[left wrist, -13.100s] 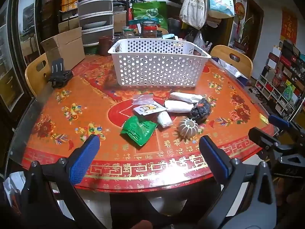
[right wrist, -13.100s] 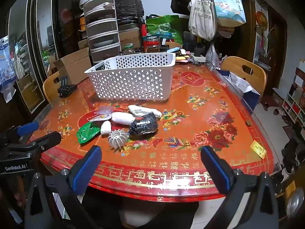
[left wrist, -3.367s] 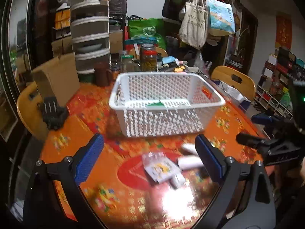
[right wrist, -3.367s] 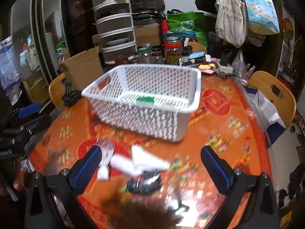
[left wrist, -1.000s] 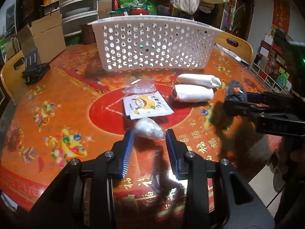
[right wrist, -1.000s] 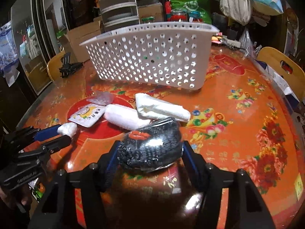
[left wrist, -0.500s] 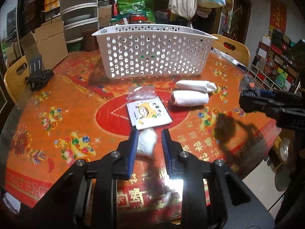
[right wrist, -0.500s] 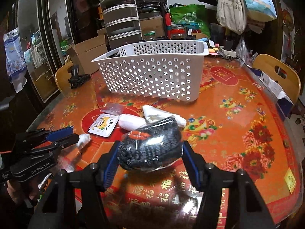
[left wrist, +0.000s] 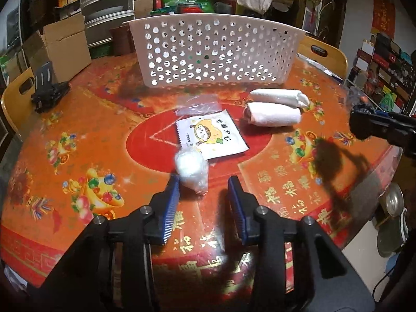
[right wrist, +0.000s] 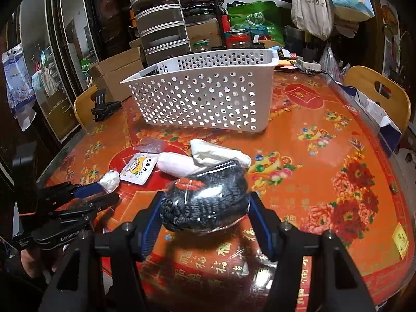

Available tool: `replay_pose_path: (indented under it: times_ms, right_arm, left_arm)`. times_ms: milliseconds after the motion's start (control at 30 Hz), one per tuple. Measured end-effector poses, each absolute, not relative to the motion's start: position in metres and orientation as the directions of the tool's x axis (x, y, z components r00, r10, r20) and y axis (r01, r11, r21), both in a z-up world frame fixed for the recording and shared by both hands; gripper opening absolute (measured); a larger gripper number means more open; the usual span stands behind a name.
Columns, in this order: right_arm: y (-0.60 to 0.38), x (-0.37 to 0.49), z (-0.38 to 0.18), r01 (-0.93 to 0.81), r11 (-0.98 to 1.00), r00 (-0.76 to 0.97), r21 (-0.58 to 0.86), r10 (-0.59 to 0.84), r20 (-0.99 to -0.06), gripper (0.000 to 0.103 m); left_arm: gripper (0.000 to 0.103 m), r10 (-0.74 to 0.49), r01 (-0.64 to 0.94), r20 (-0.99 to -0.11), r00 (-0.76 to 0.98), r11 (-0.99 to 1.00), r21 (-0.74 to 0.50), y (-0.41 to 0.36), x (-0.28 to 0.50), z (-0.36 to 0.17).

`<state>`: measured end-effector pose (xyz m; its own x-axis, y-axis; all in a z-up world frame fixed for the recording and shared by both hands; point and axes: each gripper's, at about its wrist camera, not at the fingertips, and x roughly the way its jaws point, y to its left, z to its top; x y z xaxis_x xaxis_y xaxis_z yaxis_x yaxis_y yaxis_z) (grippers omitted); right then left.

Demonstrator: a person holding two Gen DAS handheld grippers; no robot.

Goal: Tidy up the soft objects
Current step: 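Lift both held items and carry them over the basket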

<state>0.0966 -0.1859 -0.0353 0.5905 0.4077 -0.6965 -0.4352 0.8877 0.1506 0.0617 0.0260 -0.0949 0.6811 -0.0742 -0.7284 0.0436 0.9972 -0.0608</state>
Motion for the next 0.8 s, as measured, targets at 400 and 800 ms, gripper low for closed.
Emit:
replay_pose_path:
  times_ms: [400, 800]
  right_arm:
    - [-0.186, 0.095, -0.038, -0.436, 0.886, 0.585, 0.158, 0.412, -0.699, 0.062]
    - [-0.178, 0.091, -0.028, -0.45, 0.88, 0.586, 0.154, 0.421, -0.692, 0.062]
  left_arm:
    - [0.024, -0.065, 0.002, -0.715, 0.696, 0.996, -0.088, 0.035, 0.078, -0.097]
    - [0.024, -0.046, 0.015, -0.641, 0.766, 0.998, -0.054, 0.03, 0.06, -0.053]
